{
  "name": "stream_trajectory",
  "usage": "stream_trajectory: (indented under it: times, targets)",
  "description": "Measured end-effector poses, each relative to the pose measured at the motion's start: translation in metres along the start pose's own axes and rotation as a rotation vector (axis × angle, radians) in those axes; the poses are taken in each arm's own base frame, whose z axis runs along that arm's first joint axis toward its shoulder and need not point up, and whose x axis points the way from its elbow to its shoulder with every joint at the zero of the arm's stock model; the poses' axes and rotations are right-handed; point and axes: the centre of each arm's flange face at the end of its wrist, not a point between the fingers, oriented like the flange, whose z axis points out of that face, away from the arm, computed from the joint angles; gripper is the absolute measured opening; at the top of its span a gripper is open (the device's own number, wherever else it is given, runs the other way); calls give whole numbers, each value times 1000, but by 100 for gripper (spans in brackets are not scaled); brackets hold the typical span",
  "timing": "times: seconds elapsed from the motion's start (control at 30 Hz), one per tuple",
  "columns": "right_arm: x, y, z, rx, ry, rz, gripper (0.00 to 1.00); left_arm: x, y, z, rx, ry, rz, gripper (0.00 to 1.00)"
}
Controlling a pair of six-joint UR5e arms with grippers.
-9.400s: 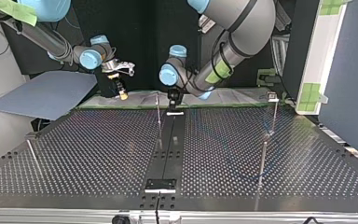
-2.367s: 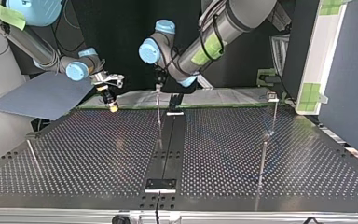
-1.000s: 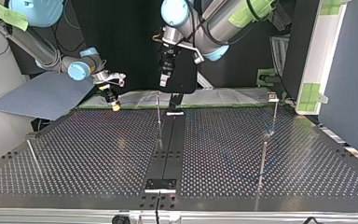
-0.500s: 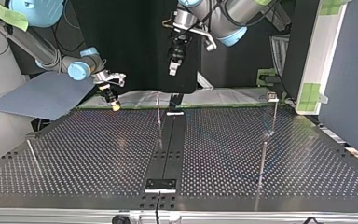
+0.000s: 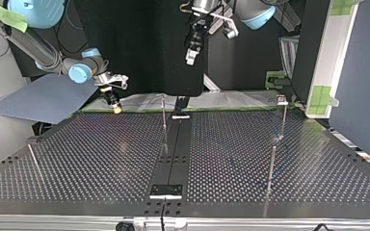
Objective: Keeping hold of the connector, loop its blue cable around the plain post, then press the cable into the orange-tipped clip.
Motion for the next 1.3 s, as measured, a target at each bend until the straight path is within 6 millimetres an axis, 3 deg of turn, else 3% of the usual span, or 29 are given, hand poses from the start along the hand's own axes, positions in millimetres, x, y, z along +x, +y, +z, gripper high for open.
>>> stream_trajectory:
  times: [0.3,0.57,0.83,1.07,1.3]
  targets:
    - [14,7,-5,16,-13,-13,0,-2,16,-35,6,-4,-2,100]
    - [39,13,-10,18,-9,-18,0,14,28,-53,15,-2,-12,100]
    - [44,15,-13,18,-9,-18,0,16,30,-54,19,-30,-27,100]
    - [63,32,-24,-37,4,-6,0,17,30,-54,20,-30,-28,100]
    - [65,45,-28,-85,21,10,0,17,29,-54,25,-28,-27,100]
